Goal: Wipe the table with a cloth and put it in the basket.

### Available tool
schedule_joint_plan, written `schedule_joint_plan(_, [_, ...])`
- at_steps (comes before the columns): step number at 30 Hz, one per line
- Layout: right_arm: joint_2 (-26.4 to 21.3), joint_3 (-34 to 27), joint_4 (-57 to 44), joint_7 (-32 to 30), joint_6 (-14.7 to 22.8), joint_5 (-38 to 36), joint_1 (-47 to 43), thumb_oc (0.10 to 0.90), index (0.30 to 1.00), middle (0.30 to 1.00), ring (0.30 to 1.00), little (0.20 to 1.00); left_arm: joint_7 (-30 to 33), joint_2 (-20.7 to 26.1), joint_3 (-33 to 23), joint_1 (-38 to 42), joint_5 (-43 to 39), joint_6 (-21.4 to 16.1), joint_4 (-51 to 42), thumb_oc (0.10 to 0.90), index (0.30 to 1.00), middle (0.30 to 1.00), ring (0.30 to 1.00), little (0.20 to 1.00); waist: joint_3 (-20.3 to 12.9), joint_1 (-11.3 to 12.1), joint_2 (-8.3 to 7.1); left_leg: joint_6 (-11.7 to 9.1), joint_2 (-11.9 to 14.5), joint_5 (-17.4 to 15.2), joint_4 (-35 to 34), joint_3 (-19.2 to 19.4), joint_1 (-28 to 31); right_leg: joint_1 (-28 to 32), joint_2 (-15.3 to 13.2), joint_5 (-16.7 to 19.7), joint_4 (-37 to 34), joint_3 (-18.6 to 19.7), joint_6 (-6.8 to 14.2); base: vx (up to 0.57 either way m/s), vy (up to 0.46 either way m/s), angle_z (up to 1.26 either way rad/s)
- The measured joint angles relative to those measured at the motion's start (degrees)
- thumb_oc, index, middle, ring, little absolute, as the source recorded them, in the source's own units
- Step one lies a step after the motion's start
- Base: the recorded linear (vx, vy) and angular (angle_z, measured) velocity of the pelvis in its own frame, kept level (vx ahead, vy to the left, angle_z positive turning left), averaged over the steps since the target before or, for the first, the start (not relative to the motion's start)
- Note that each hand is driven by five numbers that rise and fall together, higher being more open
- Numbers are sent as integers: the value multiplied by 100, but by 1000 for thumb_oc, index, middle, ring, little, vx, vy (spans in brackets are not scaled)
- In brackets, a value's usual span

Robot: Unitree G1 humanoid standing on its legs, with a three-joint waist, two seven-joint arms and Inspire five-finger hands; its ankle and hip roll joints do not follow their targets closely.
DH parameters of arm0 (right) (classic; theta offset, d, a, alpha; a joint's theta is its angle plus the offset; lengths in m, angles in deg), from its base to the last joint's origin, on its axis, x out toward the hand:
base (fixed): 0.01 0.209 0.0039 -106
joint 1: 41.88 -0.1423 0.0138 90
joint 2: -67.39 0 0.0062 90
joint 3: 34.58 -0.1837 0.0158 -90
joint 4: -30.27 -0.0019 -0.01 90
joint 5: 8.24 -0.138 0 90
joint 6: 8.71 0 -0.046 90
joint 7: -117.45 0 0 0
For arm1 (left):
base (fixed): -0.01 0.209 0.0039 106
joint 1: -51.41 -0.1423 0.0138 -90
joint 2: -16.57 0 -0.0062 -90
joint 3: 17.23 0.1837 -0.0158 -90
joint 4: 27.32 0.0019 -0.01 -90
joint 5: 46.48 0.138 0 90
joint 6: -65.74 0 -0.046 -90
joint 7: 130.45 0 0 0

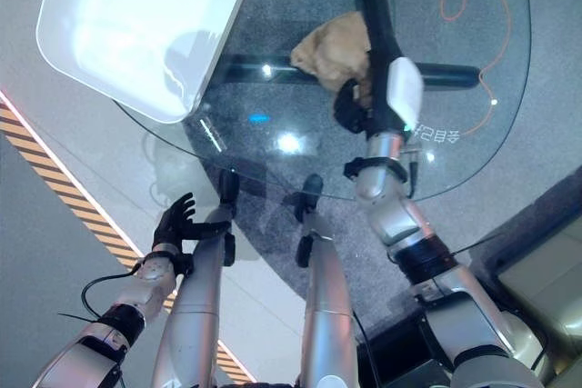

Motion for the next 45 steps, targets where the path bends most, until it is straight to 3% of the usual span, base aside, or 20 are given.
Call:
schedule_joint_plan(8, [223, 293, 74, 364, -164, 140, -229, 100, 300, 300, 300, 200, -10, -93, -53, 36, 24, -30, 193, 800, 900, 900, 900, 900, 2, 41, 7, -100, 1, 66, -171, -22, 117, 31, -14, -30, 25, -33, -48, 2, 1, 1])
schedule_joint_plan(22, [244, 412, 412, 653, -283, 356, -487, 100, 300, 300, 300, 200, -14, -214, 68, 52, 30, -1, 277, 800, 900, 900, 900, 900, -35, 188, 243, -246, 51, 126, -261, -193, 173, 50, 6, -188, 214, -161, -160, 7, 10, 3])
schedule_joint_plan(31, [188, 413, 440, 1622, -282, 493, -658, 100, 300, 300, 300, 200, -9, -367, 223, 48, 94, 205, 328, 800, 900, 900, 900, 900, -165, 187, 480, -250, 127, 162, -301, -214, 169, 31, 42, -222, 226, -216, -215, 0, 0, 0])
schedule_joint_plan(45, [-41, 849, 442, 2848, -269, 544, -976, 100, 300, 300, 300, 200, -19, -377, 393, 48, 94, 234, 295, 800, 900, 900, 900, 900, -202, 291, 528, -333, 171, 197, -319, -347, 217, 45, 66, -386, 414, -353, -326, 1, -7, 3])
